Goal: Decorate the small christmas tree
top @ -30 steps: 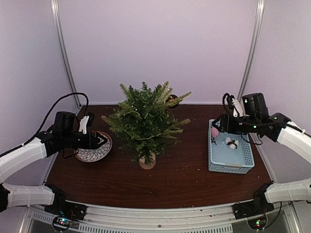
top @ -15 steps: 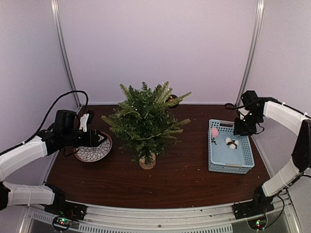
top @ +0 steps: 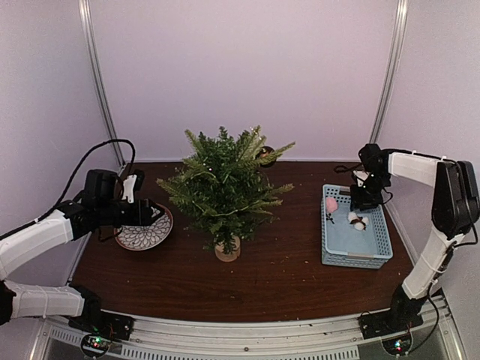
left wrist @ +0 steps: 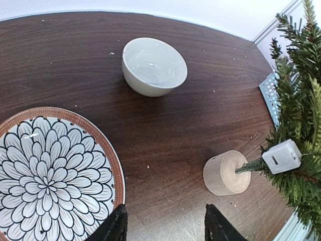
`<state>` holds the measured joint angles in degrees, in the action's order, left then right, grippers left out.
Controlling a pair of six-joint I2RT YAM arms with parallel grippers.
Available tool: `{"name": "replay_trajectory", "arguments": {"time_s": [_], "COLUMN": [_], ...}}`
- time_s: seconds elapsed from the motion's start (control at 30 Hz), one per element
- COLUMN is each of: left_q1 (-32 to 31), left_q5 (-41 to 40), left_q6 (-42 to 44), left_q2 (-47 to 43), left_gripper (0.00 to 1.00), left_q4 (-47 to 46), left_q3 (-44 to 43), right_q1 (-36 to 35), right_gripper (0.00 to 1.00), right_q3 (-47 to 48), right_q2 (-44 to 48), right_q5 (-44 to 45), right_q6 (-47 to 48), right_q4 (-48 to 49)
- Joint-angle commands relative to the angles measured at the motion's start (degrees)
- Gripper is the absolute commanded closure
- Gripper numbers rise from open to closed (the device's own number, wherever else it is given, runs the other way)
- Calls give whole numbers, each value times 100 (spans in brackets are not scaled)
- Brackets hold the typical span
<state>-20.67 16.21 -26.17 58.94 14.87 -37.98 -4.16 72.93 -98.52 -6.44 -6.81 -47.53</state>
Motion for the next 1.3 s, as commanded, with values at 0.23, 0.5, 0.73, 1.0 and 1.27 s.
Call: {"name": "replay_trajectory", "arguments": {"time_s": [0.23, 0.5, 0.73, 1.0, 1.27], "left_q1": [36, 36, 36, 36, 36], "left_q5": [-125, -133, -117, -28, 1], "left_q6": [-38, 63, 86, 47, 22], "left_q2": [107, 91, 84, 42, -100], "left_gripper": [47, 47, 47, 47, 47], "left_q4": [-304, -227, -314, -510, -545], "left_q3": [-149, -179, -158, -52, 37], "right_q1": [-14, -19, -76, -503, -1655], "right_gripper": [64, 79, 100, 100, 100], "right_q3": [518, 539, 430, -147, -275], "right_q2": [-931, -1193, -567, 1251, 3393], "right_q5": [335, 359, 350, -10, -487], "right_q6": [266, 297, 189, -64, -405], "right_q4": [167, 206, 16, -336, -693]}}
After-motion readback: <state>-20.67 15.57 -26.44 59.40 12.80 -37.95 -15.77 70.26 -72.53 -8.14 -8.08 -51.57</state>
